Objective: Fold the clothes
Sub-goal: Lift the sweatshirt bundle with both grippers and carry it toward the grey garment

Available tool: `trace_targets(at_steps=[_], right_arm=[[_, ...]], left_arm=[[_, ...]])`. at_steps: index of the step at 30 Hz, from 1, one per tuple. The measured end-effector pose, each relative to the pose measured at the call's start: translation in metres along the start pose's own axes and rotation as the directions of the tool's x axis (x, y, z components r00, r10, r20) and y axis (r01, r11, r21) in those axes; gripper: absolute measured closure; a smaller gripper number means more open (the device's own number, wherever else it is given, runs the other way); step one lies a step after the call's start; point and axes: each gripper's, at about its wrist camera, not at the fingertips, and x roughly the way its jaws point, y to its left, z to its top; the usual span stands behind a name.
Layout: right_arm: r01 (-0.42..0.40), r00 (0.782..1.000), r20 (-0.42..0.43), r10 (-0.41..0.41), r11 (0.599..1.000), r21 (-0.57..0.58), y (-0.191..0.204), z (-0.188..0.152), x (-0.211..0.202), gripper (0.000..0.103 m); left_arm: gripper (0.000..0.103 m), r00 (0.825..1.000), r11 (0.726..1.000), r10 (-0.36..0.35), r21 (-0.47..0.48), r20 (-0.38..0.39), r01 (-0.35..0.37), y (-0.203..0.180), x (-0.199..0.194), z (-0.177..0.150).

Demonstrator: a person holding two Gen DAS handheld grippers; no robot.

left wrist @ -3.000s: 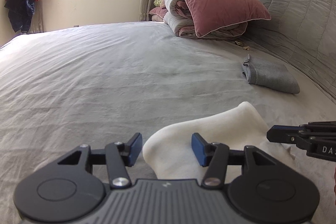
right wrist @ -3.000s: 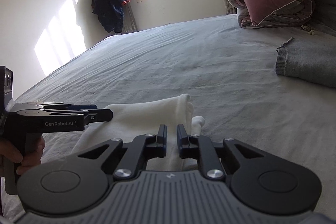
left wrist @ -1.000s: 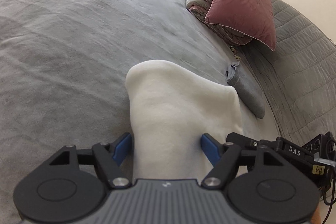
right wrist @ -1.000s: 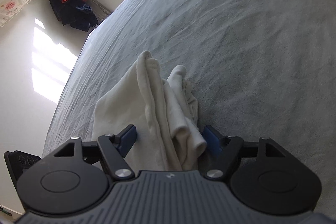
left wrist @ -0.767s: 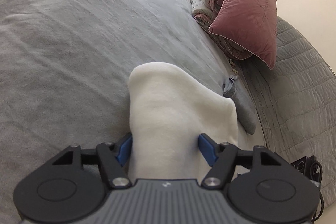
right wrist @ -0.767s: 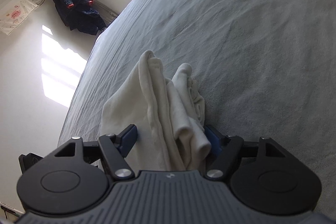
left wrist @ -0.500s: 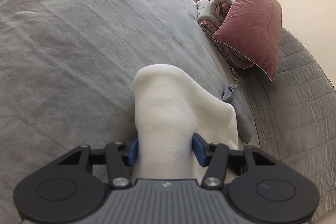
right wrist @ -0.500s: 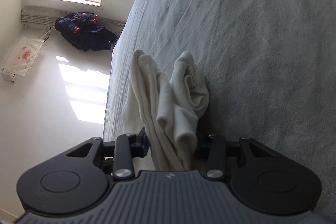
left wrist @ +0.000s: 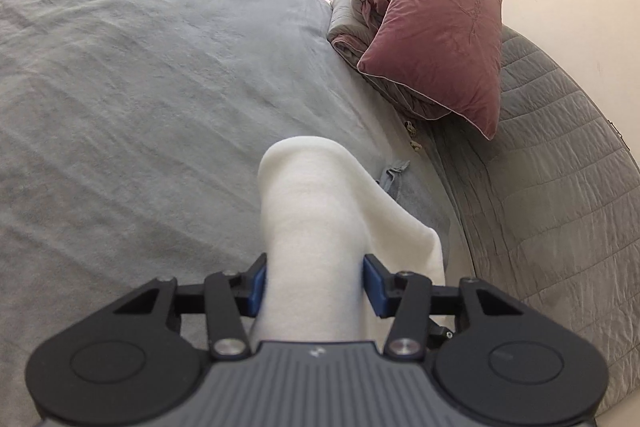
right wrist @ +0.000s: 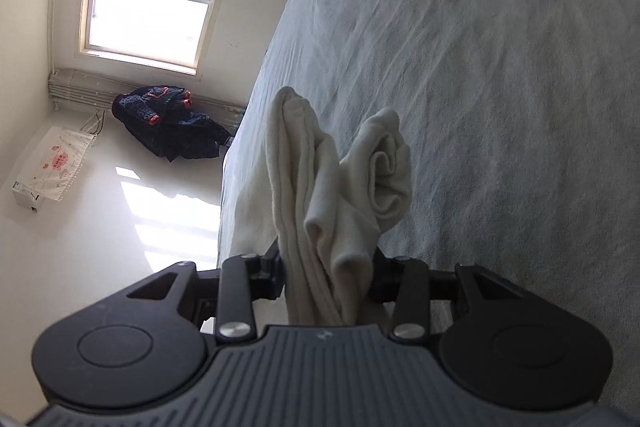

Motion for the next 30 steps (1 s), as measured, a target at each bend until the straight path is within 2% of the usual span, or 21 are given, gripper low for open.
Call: trace_targets(at_steps=[8,16,23,30], right_arm=[[0.014,0.991,0.131,-0.010,0.999,-0.033,0.005,0.052,-0.007,0.061],[0.019,0.967,0.253,-0.004,0.998,-0.059,-0.008,0.116,-0.012,0.061],[0.017,0.927,0.374,0.029,0.993,-0.119,-0.023,0.165,-0.018,0.060],[0.047,0.872,0.489,0.028,0.989,-0.141,-0.045,0.201,-0.022,0.061]], left_arm=[[0.055,0.999,0.995,-0.051,0.084,-0.017,0.052,-0.059,0.060,0.023],[0.055,0.994,0.978,-0.102,0.177,-0.042,0.108,-0.116,0.134,0.037],[0.055,0.986,0.957,-0.159,0.235,-0.055,0.168,-0.155,0.198,0.055],[0.055,0.974,0.931,-0.213,0.288,-0.075,0.225,-0.180,0.255,0.062]])
